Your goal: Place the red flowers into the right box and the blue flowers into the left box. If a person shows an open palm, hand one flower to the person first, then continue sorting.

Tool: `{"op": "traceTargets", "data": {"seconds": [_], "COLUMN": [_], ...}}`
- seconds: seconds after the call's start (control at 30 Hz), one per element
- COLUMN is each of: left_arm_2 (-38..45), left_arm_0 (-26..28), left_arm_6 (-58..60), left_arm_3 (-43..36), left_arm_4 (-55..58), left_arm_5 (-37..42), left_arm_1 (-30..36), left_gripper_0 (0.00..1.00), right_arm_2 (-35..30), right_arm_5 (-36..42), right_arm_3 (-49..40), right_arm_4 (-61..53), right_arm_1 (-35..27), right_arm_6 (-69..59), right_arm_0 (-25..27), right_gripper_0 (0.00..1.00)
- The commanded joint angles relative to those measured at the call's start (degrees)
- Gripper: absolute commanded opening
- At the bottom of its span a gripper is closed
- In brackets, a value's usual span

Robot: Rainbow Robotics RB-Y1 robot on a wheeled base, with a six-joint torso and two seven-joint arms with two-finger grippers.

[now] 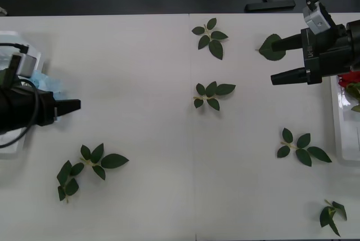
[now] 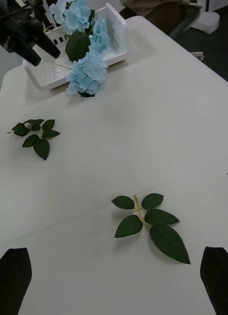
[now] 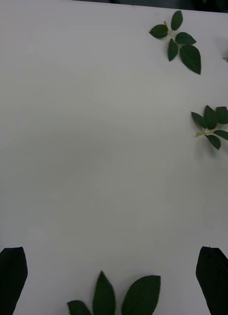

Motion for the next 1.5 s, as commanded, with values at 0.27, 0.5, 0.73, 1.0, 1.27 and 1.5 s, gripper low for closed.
{"op": "traceTargets", "data": {"seconds": [0.27,0.5,0.73,1.0,1.27,1.5], "left_arm_2": [-19.79,-16.37,-5.73,7.89,4.64,-5.2], "left_arm_0": [-3.21,-4.79,-6.2,-3.65,1.71,4.96], "left_arm_6": [-4.2,-2.35,9.78,-10.17,-41.37,-57.15], "left_arm_3": [-2.75,-9.17,-23.49,-21.91,-4.68,-3.28], "left_arm_4": [-10.32,-10.94,-13.57,0.22,24.75,49.0], "left_arm_5": [-16.09,-5.63,19.33,30.58,18.45,5.53], "left_arm_1": [-11.46,-12.25,-17.43,-24.11,-15.68,5.59], "left_gripper_0": [1.0,1.0,1.0,1.0,1.0,1.0], "right_arm_2": [-1.51,-1.51,-1.51,-1.51,-1.51,-1.51], "right_arm_5": [-0.23,-0.23,-0.23,-0.23,-0.23,-0.23], "right_arm_3": [-1.62,-1.62,-1.62,-1.62,-1.62,-1.62], "right_arm_4": [-0.68,-0.68,-0.68,-0.68,-0.68,-0.68], "right_arm_1": [-2.44,-2.44,-2.44,-2.44,-2.44,-2.44], "right_arm_6": [-0.67,-0.67,-0.67,-0.67,-0.67,-0.67], "right_arm_0": [0.45,0.45,0.45,0.45,0.45,0.45], "right_gripper_0": [1.0,1.0,1.0,1.0,1.0,1.0]}}
